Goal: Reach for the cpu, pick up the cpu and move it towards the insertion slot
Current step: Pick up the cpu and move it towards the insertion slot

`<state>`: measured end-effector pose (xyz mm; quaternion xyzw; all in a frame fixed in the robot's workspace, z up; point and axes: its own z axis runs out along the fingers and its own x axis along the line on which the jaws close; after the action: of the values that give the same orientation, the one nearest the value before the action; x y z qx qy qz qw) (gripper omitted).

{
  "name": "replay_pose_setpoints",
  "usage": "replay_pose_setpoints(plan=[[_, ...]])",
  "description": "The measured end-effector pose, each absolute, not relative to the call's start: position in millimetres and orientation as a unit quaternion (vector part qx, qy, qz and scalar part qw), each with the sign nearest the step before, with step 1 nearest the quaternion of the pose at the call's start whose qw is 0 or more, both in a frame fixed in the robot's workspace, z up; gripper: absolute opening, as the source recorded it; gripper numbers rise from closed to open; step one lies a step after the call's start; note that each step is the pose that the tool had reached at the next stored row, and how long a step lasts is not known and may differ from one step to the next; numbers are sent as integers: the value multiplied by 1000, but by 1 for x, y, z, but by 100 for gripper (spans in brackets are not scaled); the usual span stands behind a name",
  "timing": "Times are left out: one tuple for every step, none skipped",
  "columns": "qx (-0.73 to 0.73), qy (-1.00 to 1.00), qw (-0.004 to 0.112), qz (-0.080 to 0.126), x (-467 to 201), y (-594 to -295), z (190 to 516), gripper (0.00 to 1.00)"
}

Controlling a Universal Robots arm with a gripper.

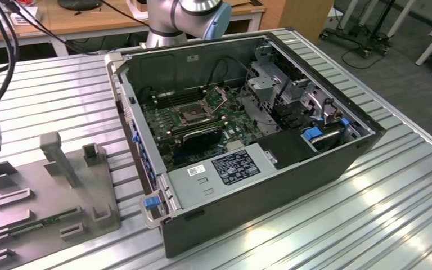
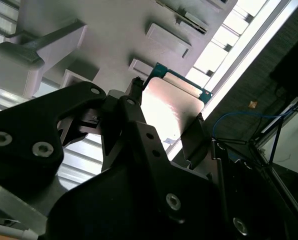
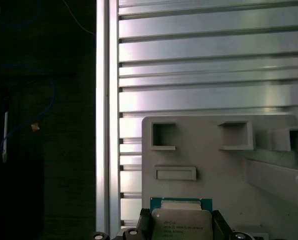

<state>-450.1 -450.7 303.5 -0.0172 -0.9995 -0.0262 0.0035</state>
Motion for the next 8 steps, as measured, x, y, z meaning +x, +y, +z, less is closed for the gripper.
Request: replay_pose_setpoints(plan=[[-17,-1000,3,-26,-450,-451,305,55],[-17,-1000,3,-26,-450,-451,306,55],[-17,-1000,3,-26,-450,-451,307,55],[-17,-1000,3,-26,-450,-451,308,55],[-17,-1000,3,-26,-450,-451,309,55],[-17,-1000,3,-26,-450,-451,310,55],[-17,-1000,3,-26,-450,-451,311,55],[-17,-1000,3,-26,-450,-451,312,55]])
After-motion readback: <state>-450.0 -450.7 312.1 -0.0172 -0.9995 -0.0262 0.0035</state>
